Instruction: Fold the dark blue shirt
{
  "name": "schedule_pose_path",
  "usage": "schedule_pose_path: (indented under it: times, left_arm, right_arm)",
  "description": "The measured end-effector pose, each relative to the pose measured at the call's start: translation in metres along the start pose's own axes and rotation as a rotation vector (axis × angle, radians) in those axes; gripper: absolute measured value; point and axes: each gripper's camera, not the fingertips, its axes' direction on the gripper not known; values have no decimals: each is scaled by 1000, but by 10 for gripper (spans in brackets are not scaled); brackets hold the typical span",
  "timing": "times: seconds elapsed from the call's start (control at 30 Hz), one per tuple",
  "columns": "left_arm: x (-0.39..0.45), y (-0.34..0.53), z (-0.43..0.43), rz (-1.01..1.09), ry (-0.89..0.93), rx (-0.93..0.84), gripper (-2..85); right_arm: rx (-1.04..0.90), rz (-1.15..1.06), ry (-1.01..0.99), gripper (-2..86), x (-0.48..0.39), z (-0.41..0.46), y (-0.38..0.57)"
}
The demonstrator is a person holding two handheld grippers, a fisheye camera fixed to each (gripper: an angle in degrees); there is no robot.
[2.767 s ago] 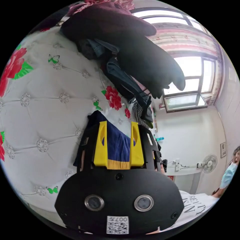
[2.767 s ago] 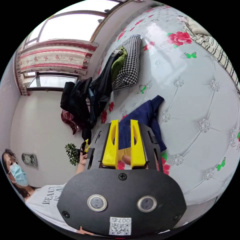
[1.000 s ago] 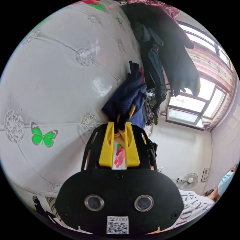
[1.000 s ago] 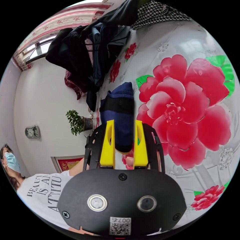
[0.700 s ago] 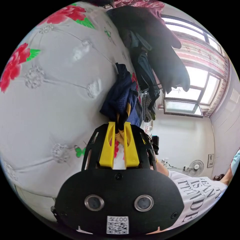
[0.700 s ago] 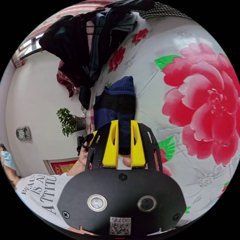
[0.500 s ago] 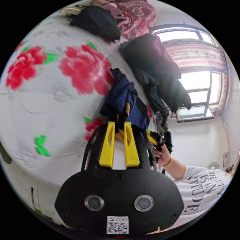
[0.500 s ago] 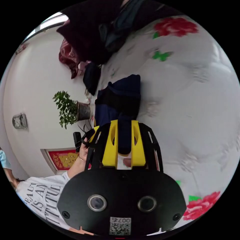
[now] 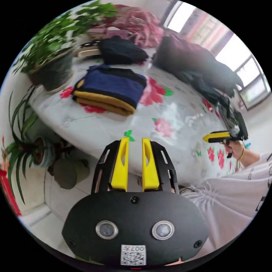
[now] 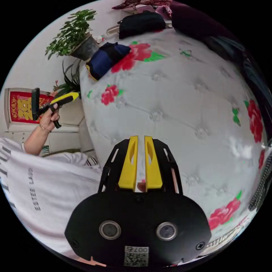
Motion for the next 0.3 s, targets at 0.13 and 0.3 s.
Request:
schedule_pose_path:
  times: [0.13, 0.3]
  left_arm:
    - [198, 19, 68, 537, 98, -74, 65]
    - [361, 72, 136, 931, 132, -188, 63]
  right_arm:
    - [-174, 69, 269, 12, 24, -18, 122]
    - [-135, 243, 270, 3, 55, -24, 218]
